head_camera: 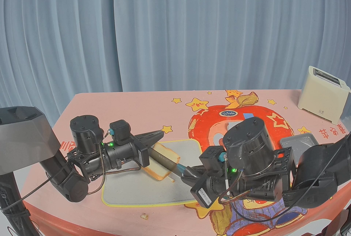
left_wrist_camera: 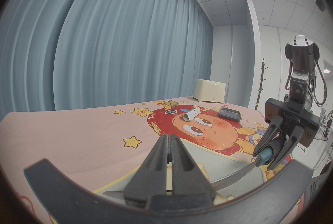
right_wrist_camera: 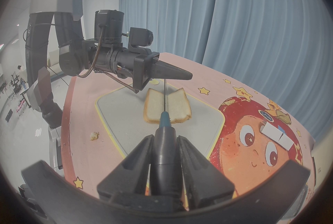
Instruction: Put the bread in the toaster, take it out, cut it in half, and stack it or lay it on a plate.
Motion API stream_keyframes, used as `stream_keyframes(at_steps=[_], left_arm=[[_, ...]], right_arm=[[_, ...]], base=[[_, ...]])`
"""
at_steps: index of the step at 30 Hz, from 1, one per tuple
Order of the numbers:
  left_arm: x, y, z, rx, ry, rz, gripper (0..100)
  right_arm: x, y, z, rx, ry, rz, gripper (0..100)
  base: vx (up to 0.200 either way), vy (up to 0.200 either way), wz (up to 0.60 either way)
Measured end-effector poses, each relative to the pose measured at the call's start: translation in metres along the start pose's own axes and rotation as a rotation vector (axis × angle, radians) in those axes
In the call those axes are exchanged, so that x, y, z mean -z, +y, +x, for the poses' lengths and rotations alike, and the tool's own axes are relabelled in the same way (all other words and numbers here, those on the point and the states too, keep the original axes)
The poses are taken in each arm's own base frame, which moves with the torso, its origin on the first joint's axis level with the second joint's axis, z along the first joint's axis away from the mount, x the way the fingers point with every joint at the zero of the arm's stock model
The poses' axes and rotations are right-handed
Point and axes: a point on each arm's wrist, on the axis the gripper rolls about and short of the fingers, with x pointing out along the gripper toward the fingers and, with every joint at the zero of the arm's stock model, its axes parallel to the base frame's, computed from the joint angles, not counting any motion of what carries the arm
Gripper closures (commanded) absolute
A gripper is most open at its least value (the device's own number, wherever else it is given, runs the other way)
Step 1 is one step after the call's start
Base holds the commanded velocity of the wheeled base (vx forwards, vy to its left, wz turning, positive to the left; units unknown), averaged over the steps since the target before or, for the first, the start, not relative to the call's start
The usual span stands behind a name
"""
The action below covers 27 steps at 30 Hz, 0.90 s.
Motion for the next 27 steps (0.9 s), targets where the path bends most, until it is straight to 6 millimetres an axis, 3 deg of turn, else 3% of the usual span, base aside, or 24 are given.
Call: stream_keyframes(at_steps=[19, 27], left_arm=[[0.000, 0.000, 0.002, 0.004, -0.010, -0.003, 100], [-0.012, -0.004, -0.004, 0.009, -0.045, 0.002, 100]], right_arm=[[0.005, 0.000, 0.001, 0.002, 0.021, -0.004, 100], [0.004, 0.000, 0.000, 0.001, 0.016, 0.004, 100]], base=[[0.000, 0.000, 0.00], [0.000, 0.000, 0.00]])
